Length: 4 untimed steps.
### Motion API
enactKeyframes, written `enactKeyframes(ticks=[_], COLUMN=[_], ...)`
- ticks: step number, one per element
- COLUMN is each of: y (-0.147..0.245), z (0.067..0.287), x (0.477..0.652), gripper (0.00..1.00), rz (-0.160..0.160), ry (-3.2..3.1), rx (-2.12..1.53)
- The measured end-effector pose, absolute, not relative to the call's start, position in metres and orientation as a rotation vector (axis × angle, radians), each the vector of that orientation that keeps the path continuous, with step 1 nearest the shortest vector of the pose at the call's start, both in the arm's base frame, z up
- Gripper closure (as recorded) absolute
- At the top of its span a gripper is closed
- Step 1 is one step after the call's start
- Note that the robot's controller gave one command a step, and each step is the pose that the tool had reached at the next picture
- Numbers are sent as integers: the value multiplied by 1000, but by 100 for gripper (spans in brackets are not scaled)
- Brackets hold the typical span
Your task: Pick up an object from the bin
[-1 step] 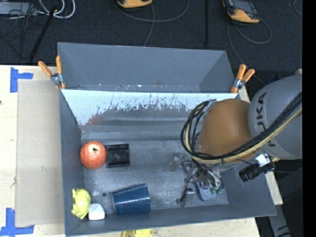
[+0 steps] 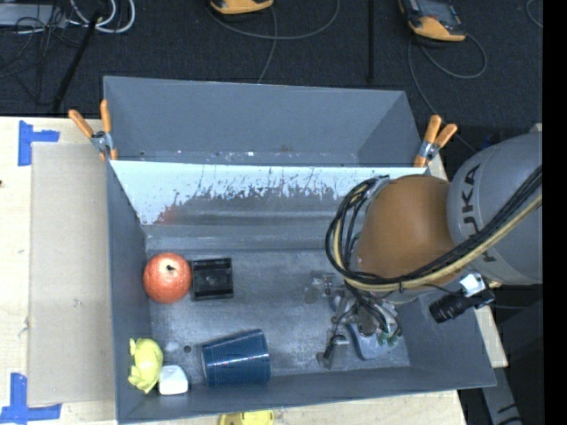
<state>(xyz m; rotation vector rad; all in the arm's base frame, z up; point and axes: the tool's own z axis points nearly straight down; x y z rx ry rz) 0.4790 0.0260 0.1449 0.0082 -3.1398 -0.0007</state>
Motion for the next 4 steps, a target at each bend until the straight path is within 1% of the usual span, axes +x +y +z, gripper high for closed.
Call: enactKeyframes(ticks=[1, 2, 3, 4], y=[-4, -24, -35, -38], z=[105, 94, 138, 158], x=[489, 496, 522, 545], gripper=[0, 0, 0, 0], rz=[-2, 0, 0, -1], ry=[-3144, -3132, -3139, -3143], rx=[-40, -26, -21, -146])
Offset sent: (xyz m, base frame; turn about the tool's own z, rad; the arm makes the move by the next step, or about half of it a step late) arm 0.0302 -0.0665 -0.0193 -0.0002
